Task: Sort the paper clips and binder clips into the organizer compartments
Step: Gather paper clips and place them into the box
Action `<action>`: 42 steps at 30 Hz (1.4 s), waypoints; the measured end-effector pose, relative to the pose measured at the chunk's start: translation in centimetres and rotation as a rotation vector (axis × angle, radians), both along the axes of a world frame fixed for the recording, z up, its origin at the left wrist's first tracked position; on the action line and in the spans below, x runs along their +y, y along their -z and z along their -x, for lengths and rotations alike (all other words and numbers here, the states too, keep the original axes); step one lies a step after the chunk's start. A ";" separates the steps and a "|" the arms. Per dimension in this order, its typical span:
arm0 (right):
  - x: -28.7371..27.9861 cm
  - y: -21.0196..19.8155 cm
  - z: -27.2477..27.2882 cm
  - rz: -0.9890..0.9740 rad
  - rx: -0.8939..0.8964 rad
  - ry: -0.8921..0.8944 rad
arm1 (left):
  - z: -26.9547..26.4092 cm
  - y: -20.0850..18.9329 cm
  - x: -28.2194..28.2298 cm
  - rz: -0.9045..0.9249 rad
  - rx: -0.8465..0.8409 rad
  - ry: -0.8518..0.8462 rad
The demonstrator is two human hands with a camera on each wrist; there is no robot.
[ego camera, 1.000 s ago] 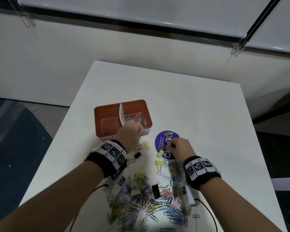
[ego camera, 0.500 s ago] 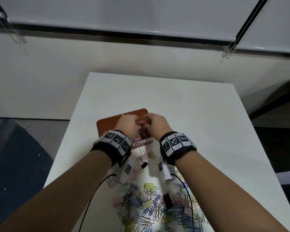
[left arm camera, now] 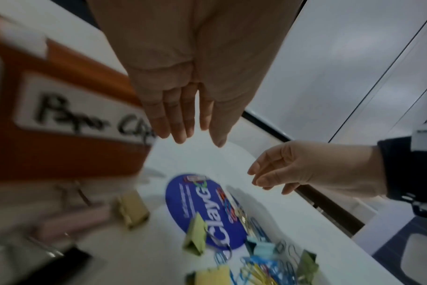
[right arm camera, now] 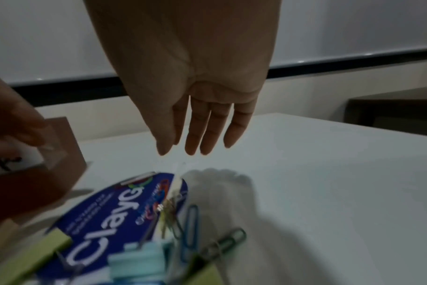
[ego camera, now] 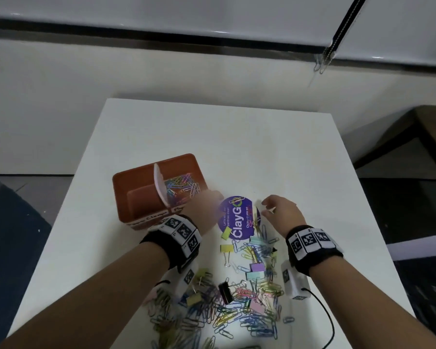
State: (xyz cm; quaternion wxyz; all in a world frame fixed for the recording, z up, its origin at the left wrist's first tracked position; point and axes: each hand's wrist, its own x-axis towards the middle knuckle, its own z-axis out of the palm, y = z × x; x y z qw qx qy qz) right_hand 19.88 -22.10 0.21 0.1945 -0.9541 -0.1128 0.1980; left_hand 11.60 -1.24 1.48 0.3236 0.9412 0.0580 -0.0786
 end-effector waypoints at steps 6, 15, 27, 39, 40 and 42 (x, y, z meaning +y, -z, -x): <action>-1.1 2.7 -1.0 0.002 0.089 -0.070 | -3.5 3.6 -3.4 -0.047 0.111 -0.009; -0.9 4.3 -3.4 0.028 0.114 -0.326 | -7.6 7.2 -4.9 -0.138 0.106 -0.074; -1.4 3.8 -3.5 0.053 0.167 -0.321 | -6.9 6.3 -3.9 -0.134 0.310 0.063; -4.3 4.7 -2.0 -0.108 0.297 -0.297 | -7.2 4.4 -6.6 -0.168 0.289 0.371; -4.2 4.7 -1.8 -0.084 0.288 -0.306 | -7.3 4.6 -6.7 -0.186 0.299 0.361; -3.7 4.7 -1.4 -0.065 0.250 -0.271 | -7.4 5.0 -6.6 -0.216 0.314 0.327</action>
